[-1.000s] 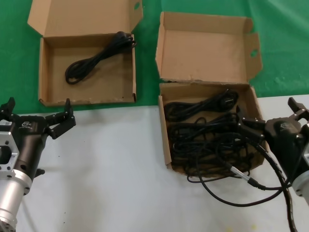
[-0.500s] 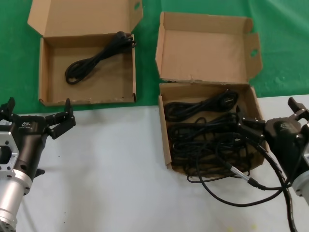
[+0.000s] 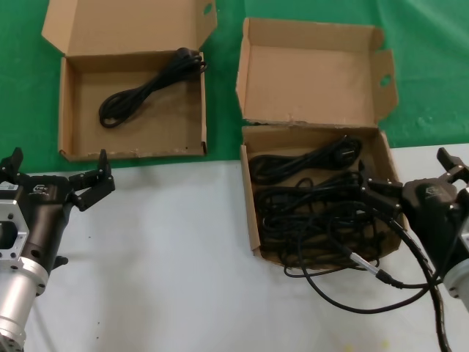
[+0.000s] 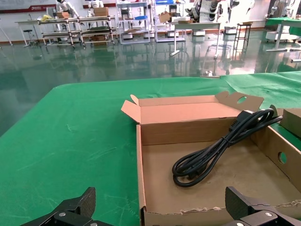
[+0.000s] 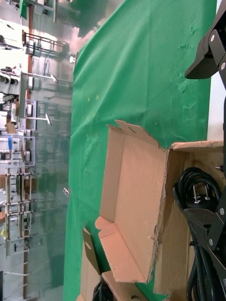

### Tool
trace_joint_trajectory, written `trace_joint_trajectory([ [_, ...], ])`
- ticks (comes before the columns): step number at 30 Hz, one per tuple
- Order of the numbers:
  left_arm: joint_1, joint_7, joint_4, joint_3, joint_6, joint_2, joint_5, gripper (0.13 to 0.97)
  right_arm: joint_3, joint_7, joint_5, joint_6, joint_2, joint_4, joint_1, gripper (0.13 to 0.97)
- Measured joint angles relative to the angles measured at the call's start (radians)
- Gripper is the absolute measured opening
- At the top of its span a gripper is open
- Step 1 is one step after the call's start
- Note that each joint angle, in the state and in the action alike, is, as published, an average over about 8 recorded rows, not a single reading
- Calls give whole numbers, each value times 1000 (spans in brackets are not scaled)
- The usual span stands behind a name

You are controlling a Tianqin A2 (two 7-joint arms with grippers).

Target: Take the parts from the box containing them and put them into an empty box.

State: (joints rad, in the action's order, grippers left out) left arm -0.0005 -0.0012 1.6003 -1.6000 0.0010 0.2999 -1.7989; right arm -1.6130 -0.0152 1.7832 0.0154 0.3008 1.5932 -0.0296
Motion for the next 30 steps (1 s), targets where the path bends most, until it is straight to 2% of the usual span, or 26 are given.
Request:
trace_joint_trajectory([
  [30,0,0,0,0,0,0,0,966,0,0,0,0,0,0,0,966],
])
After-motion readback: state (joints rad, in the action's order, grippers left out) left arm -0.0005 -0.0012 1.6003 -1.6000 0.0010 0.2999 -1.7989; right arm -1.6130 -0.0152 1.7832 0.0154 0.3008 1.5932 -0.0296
